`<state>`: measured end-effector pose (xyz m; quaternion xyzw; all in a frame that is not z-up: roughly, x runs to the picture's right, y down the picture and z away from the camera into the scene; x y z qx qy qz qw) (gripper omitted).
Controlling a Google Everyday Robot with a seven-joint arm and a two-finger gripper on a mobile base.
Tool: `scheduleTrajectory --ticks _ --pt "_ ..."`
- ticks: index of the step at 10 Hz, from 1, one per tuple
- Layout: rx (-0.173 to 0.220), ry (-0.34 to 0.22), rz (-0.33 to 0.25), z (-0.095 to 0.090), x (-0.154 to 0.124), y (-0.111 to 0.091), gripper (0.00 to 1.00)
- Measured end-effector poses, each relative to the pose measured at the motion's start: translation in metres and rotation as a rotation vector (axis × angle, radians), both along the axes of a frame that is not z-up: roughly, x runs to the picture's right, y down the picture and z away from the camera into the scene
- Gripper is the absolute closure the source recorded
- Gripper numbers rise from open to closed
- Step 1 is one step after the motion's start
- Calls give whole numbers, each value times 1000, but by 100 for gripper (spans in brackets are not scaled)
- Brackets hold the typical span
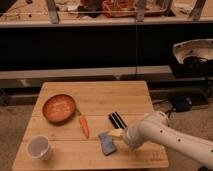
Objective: Place the white sponge in the ceramic bowl
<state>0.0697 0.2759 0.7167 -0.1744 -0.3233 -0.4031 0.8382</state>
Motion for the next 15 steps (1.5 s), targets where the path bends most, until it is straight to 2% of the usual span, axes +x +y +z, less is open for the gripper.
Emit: scheduleTrajectory --ticks 2,5,7,9,12,15 --pt "-17 28 -50 3 -8 -9 20" --pt "-18 71 -117 18 -31 -26 20" --pt "-25 72 -144 29 -48 -30 20" --pt "-38 63 -179 46 -68 -18 20" --pt "-43 64 -216 55 -81 -1 20" --pt "-73 86 -252 63 -86 14 21"
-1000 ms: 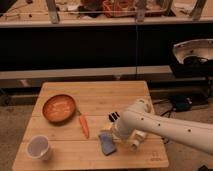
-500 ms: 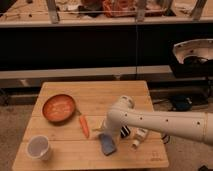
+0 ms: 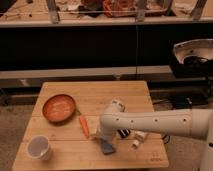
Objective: Place the white sponge in the ceramic bowl
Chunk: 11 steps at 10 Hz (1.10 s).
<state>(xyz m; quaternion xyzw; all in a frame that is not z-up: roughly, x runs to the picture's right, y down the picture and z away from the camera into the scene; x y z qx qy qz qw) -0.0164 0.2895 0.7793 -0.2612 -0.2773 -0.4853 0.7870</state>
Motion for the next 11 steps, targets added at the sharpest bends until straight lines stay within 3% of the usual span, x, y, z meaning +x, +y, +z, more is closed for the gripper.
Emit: scheduleTrajectory --ticks 3,6,8,10,11 --pt "-38 37 25 6 5 7 48" --pt "-41 57 48 5 8 8 80" --pt "-39 56 46 4 10 6 87" --pt "-38 56 44 3 10 4 76" --pt "-37 55 44 2 9 1 75"
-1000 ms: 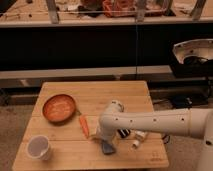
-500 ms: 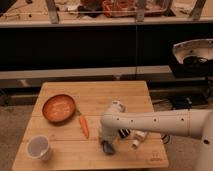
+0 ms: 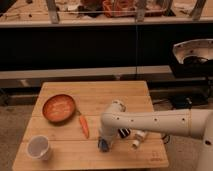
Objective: Place the white sponge in the ceramic bowl
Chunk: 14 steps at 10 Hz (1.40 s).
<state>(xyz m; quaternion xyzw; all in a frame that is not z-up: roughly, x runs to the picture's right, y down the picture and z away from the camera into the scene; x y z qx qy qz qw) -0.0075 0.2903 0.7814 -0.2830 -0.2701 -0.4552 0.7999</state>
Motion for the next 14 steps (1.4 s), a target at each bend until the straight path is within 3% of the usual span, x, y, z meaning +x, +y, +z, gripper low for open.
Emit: scheduleTrajectory --ticks 3,4,14 --pt "6 -3 3 -12 -12 -36 97" --pt "6 -1 3 -14 -12 -41 99" --pt "20 6 0 -3 -61 -91 100"
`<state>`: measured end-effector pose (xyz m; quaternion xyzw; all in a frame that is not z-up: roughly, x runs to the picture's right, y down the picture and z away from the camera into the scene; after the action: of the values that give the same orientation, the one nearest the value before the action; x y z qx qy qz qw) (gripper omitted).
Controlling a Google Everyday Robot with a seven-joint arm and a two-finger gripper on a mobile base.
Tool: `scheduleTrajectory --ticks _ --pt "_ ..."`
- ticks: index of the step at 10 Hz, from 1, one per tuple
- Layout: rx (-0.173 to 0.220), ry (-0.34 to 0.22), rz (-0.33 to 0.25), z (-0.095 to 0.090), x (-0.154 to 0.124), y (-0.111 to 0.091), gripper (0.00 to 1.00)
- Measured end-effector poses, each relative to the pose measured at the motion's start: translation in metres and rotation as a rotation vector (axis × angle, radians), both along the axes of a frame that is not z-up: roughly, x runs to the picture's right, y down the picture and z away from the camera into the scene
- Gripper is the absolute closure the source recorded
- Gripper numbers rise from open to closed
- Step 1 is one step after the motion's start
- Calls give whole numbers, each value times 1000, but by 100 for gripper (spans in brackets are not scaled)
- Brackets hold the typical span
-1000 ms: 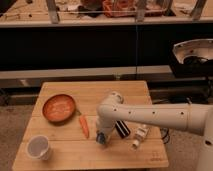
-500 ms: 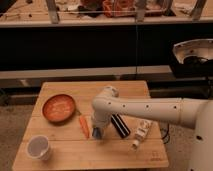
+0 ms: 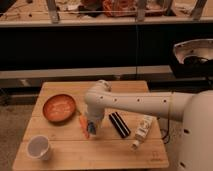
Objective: Place the white sponge in the ceramic bowl
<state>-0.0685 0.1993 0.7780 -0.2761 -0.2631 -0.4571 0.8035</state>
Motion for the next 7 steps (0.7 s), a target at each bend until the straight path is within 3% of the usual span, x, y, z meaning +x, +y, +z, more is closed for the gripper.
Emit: scheduleTrajectory --ticks 7 --pt "25 -2 -9 12 -30 -34 100"
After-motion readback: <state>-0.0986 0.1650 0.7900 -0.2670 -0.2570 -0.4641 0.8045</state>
